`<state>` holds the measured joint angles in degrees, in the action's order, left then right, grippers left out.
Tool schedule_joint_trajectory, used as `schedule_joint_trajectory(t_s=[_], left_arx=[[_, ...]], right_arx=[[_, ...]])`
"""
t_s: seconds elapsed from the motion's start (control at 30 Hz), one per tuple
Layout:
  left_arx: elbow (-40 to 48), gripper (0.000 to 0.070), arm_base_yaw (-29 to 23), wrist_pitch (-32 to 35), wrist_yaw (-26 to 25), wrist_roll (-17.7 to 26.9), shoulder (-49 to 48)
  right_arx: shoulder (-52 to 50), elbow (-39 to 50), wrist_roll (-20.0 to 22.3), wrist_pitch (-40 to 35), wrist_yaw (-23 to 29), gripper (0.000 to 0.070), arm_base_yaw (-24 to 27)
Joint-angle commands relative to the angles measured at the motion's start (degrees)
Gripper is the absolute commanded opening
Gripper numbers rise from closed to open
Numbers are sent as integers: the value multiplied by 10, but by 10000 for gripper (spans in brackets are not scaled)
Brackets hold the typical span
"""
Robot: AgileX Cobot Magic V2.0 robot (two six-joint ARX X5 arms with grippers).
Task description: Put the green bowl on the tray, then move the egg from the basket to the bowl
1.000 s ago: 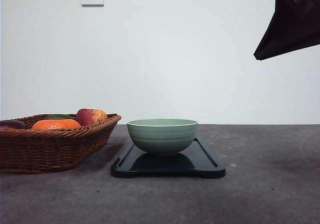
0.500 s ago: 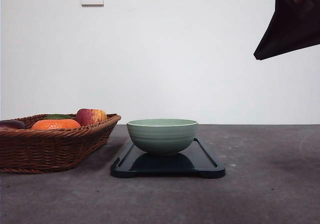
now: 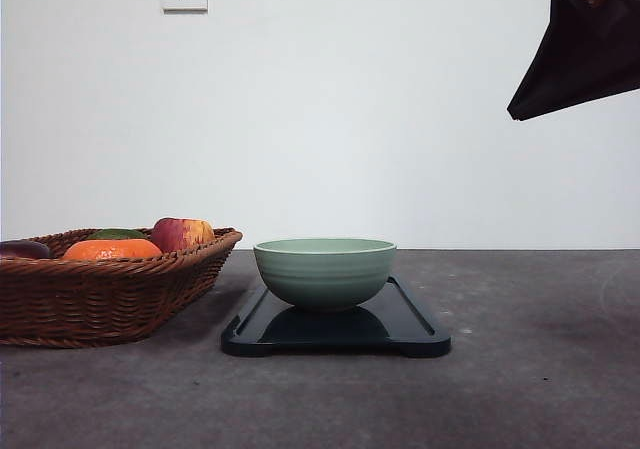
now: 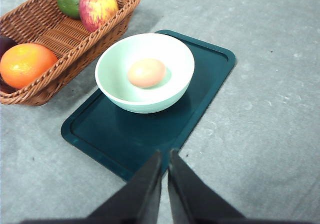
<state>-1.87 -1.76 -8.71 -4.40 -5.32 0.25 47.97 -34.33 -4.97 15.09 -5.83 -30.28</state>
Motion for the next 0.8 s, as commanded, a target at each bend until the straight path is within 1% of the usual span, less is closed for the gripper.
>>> schedule_joint_trajectory(t_s=[0.0,0.07,0.17,0.27,0.37,0.47,0.6,0.77], left_arx=[[11,0,0,8,1,8,-1],[11,0,0,8,1,8,-1],[11,0,0,8,1,8,-1],[11,0,0,8,1,8,-1],[11,0,0,8,1,8,-1],[11,0,0,8,1,8,-1],[11,0,0,8,1,8,-1],[11,0,0,8,1,8,-1]], right_arx=[[2,-4,-4,-6,-1,15,-3],[2,-4,-4,-6,-1,15,-3],[1,-4,33,-5,3,15,-3],[-5,-4,33,-7,1,15,-3],[-13,-4,42,-18,1,15,-2],[-32,0,62,-16,7,15,12],[-87,30,80,-16,18,15,55],[-196,102,84,-36,18,15,135]])
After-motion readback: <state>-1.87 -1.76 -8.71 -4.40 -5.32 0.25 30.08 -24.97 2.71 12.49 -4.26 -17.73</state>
